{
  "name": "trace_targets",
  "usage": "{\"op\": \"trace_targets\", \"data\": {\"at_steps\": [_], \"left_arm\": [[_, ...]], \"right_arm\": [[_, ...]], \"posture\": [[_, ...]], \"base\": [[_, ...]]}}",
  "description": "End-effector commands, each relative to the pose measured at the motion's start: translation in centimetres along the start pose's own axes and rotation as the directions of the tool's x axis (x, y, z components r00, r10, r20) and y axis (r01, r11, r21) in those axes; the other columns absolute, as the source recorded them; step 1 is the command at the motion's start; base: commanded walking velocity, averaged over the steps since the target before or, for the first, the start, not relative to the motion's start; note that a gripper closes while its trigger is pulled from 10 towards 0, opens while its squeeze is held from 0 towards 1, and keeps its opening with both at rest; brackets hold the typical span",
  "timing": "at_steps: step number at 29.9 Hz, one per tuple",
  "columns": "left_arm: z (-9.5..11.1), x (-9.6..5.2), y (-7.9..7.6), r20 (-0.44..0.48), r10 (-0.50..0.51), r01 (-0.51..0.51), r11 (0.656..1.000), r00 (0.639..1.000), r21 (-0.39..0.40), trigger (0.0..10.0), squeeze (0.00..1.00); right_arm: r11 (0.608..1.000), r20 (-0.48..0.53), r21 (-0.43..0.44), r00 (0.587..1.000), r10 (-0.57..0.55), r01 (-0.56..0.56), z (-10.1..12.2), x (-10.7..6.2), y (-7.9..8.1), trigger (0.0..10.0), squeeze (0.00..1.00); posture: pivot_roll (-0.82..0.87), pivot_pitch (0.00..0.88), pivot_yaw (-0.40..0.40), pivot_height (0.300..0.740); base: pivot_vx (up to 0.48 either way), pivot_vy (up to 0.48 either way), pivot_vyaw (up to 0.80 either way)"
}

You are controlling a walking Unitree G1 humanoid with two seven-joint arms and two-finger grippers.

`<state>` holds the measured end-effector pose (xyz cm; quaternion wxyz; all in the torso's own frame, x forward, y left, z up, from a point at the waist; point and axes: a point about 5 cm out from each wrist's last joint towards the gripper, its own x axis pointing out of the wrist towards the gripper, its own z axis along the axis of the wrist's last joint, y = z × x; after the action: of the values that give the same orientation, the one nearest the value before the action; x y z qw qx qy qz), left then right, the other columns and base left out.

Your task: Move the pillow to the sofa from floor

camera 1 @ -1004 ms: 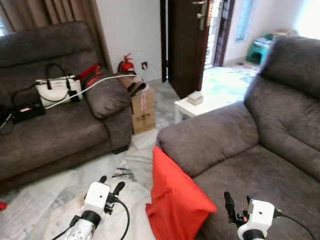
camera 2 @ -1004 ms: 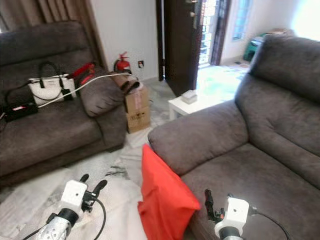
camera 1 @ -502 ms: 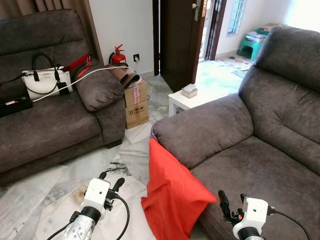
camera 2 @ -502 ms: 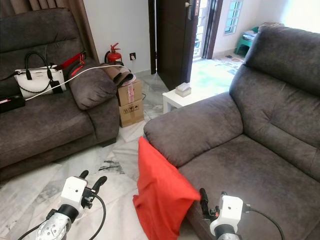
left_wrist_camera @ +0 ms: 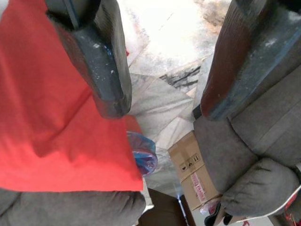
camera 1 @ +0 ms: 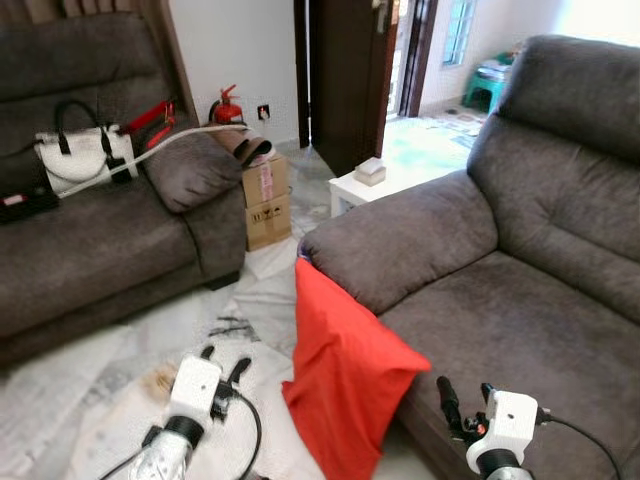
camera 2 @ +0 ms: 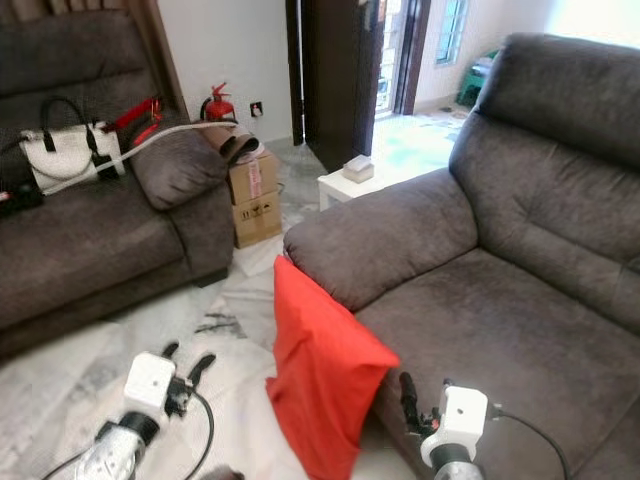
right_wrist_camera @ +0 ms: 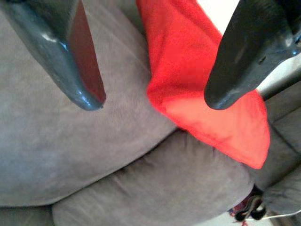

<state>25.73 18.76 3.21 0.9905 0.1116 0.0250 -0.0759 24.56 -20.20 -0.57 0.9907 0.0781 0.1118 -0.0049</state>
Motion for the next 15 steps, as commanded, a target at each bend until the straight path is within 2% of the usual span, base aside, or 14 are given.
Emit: {"op": "trace_targets", "data": {"at_steps": [1, 10, 15], "left_arm": [[0.28, 0.29, 0.06, 0.004, 0.001, -0.001, 1.0, 1.0, 0.0, 10.0, 0.0], [0.33, 0.31, 0.08, 0.004, 0.001, -0.001, 1.0, 1.0, -0.005, 10.0, 0.0], [0.34, 0.3, 0.0, 0.005, -0.006, 0.006, 1.0, 1.0, -0.013, 10.0, 0.0]], "right_arm": [[1.0, -0.004, 0.0, 1.0, 0.014, -0.014, 0.01, 0.17, 0.3, 10.0, 0.0], [1.0, -0.003, 0.002, 1.0, 0.025, -0.025, 0.07, 0.28, 0.41, 10.0, 0.0], [1.0, -0.003, -0.002, 1.0, 0.029, -0.029, 0.09, 0.28, 0.4, 10.0, 0.0]], "posture": [[-0.06, 0.051, 0.044, 0.641], [-0.06, 0.053, 0.045, 0.641], [-0.06, 0.053, 0.046, 0.641]], "base": [[0.0, 0.0, 0.0], [0.0, 0.0, 0.0], [0.321, 0.0, 0.0]]}}
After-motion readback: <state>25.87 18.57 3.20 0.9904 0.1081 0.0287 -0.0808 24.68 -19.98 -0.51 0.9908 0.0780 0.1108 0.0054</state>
